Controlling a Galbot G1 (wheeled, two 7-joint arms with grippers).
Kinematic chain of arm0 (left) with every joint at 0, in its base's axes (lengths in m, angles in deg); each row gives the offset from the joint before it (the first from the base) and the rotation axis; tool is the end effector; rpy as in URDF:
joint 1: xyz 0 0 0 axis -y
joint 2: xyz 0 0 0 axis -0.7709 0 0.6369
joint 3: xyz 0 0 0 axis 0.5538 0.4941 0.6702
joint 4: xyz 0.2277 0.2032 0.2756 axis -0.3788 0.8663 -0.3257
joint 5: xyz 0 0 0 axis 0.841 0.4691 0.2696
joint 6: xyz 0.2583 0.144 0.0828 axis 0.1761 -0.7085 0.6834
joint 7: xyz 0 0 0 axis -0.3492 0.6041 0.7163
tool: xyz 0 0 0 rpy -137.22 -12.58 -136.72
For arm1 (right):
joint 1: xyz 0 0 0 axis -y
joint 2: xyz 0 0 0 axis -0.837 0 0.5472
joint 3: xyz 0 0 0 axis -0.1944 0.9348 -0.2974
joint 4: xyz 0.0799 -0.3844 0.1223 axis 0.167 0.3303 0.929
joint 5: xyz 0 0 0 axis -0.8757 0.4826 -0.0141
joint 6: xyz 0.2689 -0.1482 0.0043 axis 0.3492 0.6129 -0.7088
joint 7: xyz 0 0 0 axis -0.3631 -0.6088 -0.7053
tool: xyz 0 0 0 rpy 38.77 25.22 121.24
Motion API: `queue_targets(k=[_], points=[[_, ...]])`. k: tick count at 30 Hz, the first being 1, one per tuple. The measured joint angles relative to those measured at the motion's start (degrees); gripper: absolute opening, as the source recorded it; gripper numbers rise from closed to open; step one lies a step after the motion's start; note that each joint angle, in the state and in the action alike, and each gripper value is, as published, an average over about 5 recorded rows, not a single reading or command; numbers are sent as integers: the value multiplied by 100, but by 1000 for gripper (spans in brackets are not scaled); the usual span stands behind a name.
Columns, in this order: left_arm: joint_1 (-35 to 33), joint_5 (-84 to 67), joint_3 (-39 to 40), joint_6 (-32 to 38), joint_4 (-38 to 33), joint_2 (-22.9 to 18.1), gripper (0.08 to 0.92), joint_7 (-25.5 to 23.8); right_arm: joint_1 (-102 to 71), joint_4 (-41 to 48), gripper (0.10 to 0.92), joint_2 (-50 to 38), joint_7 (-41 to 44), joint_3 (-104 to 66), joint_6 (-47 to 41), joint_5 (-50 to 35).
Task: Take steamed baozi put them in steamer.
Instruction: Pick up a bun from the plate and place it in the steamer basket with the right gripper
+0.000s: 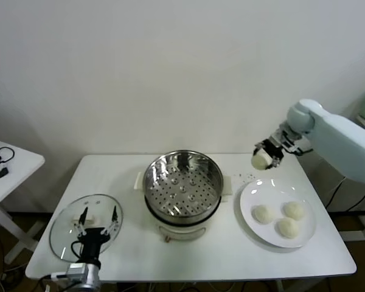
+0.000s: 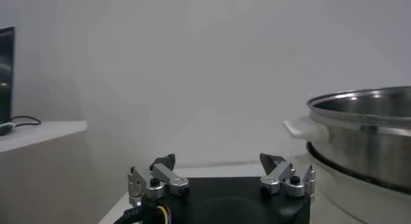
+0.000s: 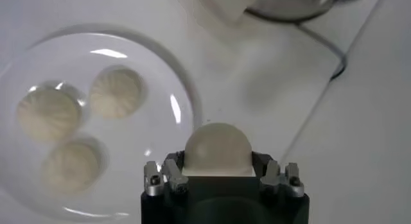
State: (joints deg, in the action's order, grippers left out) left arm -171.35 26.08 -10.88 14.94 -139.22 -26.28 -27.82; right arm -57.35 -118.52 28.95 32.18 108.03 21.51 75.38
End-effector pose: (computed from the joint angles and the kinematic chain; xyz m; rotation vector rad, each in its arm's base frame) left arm 0.0907 0.0477 -0.4048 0.1516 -3.0354 -0.1729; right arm 0.5873 -0.1266 0.0124 1.6587 -0.9495 2.1549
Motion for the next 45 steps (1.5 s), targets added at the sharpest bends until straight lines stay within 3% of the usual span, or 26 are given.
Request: queue_targets(k=[8,16,29,45], points=[[-67,36,19,-3,-38,-30,823,49,422,-726,687,555,-25,291,126,106],[-111,66,26,-33,-120,-25,823,69,188,-861,687,1317,-74,521,243,380],[-178,66,25,-92,-225,-20,823,67,-593,-226,700,2235,-158,457,831,1415],[-250,0,3,-72,-174,-76,823,77,-1193,505,706,2643,-197,129,1242,2382]])
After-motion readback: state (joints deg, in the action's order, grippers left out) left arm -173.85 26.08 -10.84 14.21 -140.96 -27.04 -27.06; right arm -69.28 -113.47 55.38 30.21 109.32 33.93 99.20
